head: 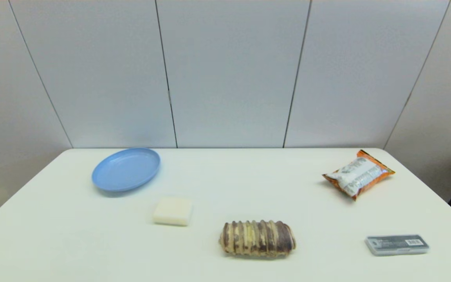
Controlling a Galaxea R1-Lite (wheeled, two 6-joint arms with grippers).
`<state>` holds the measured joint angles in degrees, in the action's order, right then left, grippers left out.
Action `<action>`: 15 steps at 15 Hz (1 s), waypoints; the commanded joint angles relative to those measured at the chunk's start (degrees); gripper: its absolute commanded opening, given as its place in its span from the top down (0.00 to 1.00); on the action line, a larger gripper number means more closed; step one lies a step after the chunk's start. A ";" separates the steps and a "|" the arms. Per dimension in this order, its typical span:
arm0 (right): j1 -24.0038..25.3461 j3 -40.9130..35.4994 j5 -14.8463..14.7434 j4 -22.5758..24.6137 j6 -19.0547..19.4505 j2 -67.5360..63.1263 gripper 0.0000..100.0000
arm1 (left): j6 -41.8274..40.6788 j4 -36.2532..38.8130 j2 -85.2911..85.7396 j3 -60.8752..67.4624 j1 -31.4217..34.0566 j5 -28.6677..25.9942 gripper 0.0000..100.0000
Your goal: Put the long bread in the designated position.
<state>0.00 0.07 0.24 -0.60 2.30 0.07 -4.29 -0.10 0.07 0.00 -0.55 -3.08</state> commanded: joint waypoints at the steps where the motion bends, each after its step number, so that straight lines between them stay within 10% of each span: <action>1: 0.00 0.01 -0.07 -0.02 -0.99 -0.07 0.00 | -0.02 0.01 0.01 0.09 0.02 0.01 0.00; 15: 0.00 -0.07 -0.07 -0.02 -0.99 -0.07 0.00 | -0.46 0.10 -0.07 0.09 0.02 -0.17 0.00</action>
<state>0.00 0.02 0.16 -0.62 1.29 0.07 -4.40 -0.05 0.07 0.00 -0.51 -3.16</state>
